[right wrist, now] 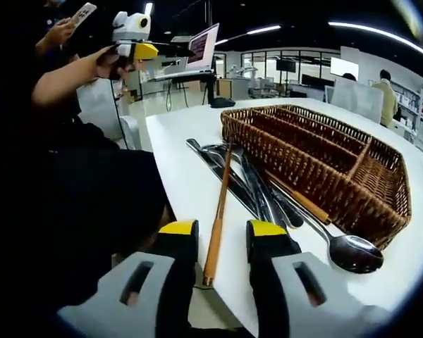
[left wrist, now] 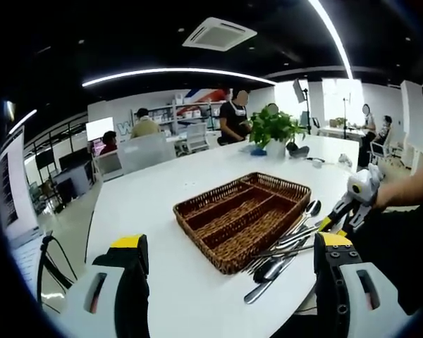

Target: Arrange the knives, forks, and spoons in their matching storage slots by inserting each utensil handle-first until every utensil is classified and aligned in the correct compartment

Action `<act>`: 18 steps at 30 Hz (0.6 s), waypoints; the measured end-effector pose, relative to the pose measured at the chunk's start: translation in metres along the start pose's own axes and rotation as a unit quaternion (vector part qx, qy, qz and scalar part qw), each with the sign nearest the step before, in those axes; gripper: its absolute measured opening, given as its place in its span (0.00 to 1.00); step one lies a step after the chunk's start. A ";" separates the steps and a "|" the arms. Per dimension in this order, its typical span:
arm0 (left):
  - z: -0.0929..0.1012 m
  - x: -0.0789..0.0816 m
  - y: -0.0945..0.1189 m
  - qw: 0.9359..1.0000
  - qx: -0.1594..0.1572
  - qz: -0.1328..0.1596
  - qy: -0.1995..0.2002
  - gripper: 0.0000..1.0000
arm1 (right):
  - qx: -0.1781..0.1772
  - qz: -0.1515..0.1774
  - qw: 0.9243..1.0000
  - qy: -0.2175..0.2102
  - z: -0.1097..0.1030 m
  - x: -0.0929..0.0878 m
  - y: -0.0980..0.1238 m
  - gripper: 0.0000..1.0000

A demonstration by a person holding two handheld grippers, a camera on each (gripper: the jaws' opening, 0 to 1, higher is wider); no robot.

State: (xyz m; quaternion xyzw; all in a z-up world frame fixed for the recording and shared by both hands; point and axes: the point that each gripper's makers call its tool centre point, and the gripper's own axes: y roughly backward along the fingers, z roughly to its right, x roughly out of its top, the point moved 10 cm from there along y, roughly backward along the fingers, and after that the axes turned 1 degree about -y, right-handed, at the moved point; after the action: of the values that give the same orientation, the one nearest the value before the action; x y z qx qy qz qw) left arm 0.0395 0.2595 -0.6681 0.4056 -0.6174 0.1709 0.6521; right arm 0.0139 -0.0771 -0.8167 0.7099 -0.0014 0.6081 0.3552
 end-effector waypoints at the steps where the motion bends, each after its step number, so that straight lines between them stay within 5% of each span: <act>1: 0.000 -0.001 0.000 1.000 0.001 -0.001 0.000 1.00 | 0.001 0.000 1.000 -0.004 0.000 0.000 -0.001 0.24; 7: -0.002 -0.004 -0.001 1.000 0.000 -0.003 0.004 1.00 | 0.000 -0.005 1.000 0.003 -0.001 -0.003 -0.006 0.17; 9: -0.002 -0.004 -0.002 1.000 0.000 -0.003 0.005 1.00 | -0.010 -0.006 0.999 0.049 0.001 -0.005 -0.007 0.12; 10: -0.003 -0.005 -0.002 1.000 0.000 -0.003 0.006 1.00 | -0.006 0.003 1.000 0.023 -0.003 -0.004 -0.007 0.10; 18: -0.003 -0.006 -0.004 1.000 -0.001 -0.004 0.007 1.00 | -0.019 0.004 1.000 0.021 -0.005 -0.003 -0.008 0.05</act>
State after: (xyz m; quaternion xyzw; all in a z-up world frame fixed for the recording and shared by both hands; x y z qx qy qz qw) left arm 0.0432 0.2615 -0.6748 0.4062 -0.6112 0.1705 0.6576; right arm 0.0120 -0.0698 -0.8236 0.6899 -0.0083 0.6246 0.3659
